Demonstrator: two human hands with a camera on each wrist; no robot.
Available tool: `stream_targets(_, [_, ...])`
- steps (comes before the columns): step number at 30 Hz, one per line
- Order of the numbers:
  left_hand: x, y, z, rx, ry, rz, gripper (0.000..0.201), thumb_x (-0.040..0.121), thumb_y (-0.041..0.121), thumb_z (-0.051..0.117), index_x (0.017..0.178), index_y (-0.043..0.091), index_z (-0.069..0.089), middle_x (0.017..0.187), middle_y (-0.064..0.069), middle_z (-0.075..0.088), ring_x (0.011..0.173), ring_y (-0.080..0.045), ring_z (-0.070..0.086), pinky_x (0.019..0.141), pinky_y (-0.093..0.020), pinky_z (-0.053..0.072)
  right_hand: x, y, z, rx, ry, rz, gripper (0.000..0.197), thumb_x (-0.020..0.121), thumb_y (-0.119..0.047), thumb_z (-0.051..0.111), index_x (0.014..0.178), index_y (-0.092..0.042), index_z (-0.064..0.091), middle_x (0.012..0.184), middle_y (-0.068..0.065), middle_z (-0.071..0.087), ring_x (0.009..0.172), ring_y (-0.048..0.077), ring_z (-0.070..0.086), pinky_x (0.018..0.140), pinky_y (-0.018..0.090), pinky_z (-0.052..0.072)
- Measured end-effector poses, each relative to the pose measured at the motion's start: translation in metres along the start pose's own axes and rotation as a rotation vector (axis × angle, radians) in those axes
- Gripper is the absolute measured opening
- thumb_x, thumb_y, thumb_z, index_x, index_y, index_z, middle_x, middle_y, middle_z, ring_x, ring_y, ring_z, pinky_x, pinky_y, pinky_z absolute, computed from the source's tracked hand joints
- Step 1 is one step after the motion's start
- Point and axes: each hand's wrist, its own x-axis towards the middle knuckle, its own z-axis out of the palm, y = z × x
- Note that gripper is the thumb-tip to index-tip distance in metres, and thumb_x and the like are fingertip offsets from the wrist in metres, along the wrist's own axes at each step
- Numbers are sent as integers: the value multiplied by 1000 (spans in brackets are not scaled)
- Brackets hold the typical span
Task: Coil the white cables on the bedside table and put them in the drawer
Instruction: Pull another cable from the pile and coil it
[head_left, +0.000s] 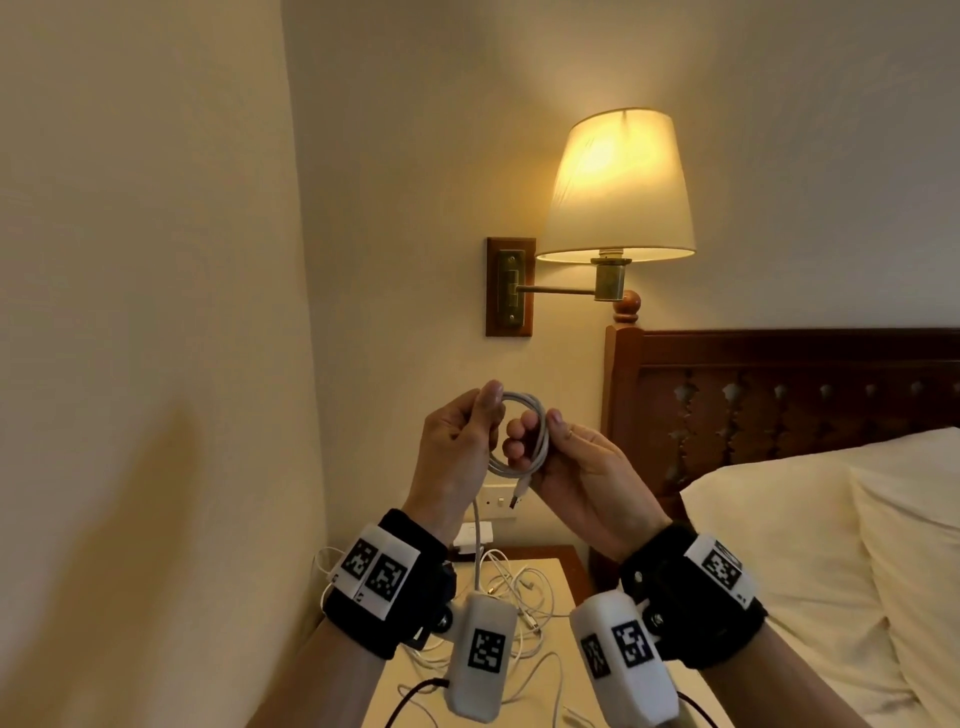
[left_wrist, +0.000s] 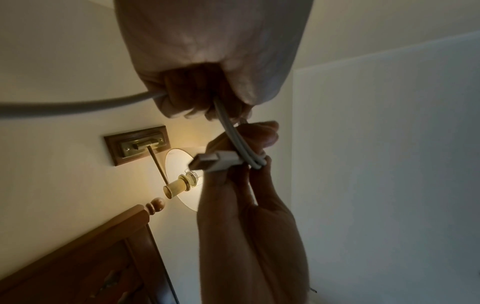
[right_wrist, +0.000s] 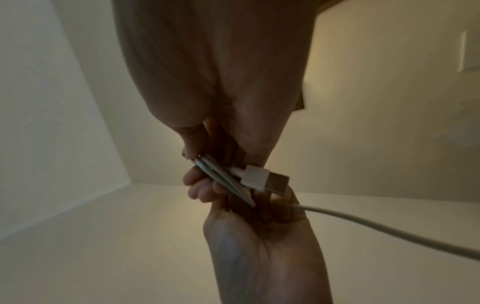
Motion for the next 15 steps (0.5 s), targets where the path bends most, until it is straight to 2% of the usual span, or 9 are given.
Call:
stream_targets(3, [2,-3,-1,-39,-47,43,41,97,39,47,84,4,65,64,-4,50,53,-5,43,50,-13,36,1,-2,1,4,50,-41,35,97,-20,40,86,-4,68,68,7,56,72,23,61,72,29,56])
stream_targets(5, [2,-8,-4,0,-69,71,39,97,37,47,92,5,69,62,5,53,48,-1,43,46,-9,34,0,-8,1,1,69,-66,34,97,-21,40,83,-6,67,64,4,52,70,22,60,72,29,55])
stream_targets(6, [2,-12,-7,21,-73,70,38,97,36,48,91,6,69,58,9,51,46,-1,41,45,-10,33,0,-12,1,11,77,-79,35,97,-21,40,80,-7,67,64,3,51,69,21,60,71,29,55])
stream_targets(10, [-6,-41,-18,27,-78,55,33,94,33,50,76,9,62,53,6,40,46,-4,33,46,-13,29,1,-36,1,82,118,-115,29,95,-24,41,80,-10,62,71,3,56,71,17,59,67,25,55])
stream_targets(12, [-14,-57,-23,69,-83,56,34,93,34,48,74,9,60,54,7,41,49,-5,35,49,-14,32,1,-46,-1,73,132,-117,25,95,-25,43,82,-10,59,79,5,62,74,17,61,67,25,56])
stream_targets(15, [-25,-75,-29,172,-97,57,34,95,36,44,77,12,60,59,1,45,55,-10,39,52,-22,34,2,-54,-5,30,176,-133,25,96,-23,44,82,-10,61,77,5,64,81,19,68,72,27,58])
